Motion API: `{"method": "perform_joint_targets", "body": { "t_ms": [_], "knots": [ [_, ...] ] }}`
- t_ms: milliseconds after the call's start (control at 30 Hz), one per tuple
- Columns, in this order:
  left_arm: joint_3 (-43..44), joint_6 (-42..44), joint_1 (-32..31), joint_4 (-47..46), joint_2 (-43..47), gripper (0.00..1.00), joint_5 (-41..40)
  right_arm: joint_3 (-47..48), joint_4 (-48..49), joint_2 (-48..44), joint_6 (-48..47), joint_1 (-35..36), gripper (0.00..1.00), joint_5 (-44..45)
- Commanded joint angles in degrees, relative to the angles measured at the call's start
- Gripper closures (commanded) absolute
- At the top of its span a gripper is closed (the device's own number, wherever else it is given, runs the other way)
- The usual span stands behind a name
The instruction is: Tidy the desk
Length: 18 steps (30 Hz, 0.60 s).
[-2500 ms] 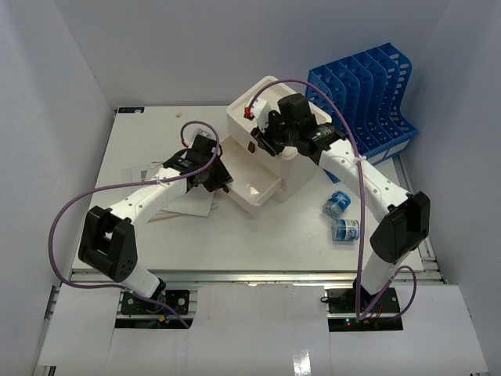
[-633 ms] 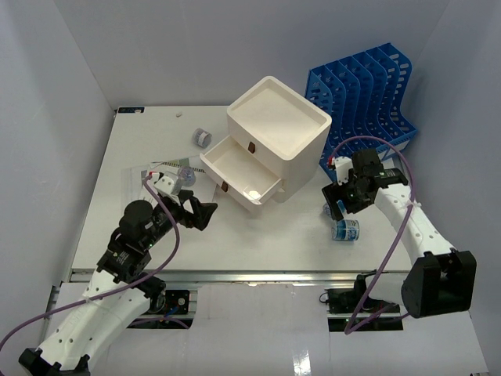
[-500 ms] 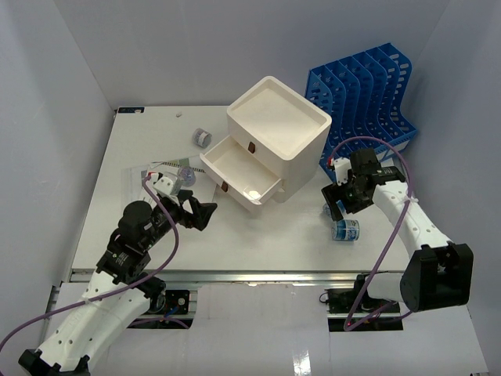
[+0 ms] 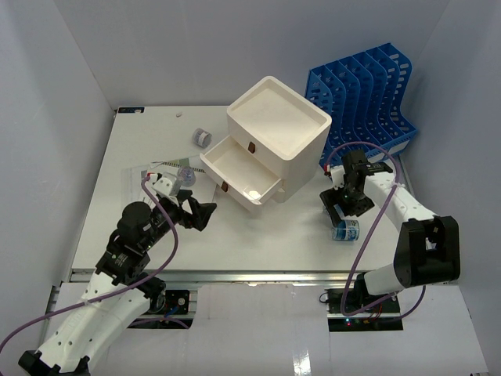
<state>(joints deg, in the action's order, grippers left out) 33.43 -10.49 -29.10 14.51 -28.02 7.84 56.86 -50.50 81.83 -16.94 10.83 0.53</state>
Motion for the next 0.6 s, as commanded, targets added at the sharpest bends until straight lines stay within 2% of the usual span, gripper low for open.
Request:
{"method": "perform_joint_targets", "body": {
  "t_ms": [0, 567],
  "knots": [
    [0.3, 0.6, 0.0, -0.8, 0.2, 0.02, -0.5, -0.5, 0.4, 0.4, 0.6, -0.3, 0.1, 3.1],
    [0.1, 0.8, 0.0, -1.2, 1.4, 0.02, -0.5, -5.0, -1.6, -2.2, 0.1, -0.3, 0.1, 4.9]
  ]
}}
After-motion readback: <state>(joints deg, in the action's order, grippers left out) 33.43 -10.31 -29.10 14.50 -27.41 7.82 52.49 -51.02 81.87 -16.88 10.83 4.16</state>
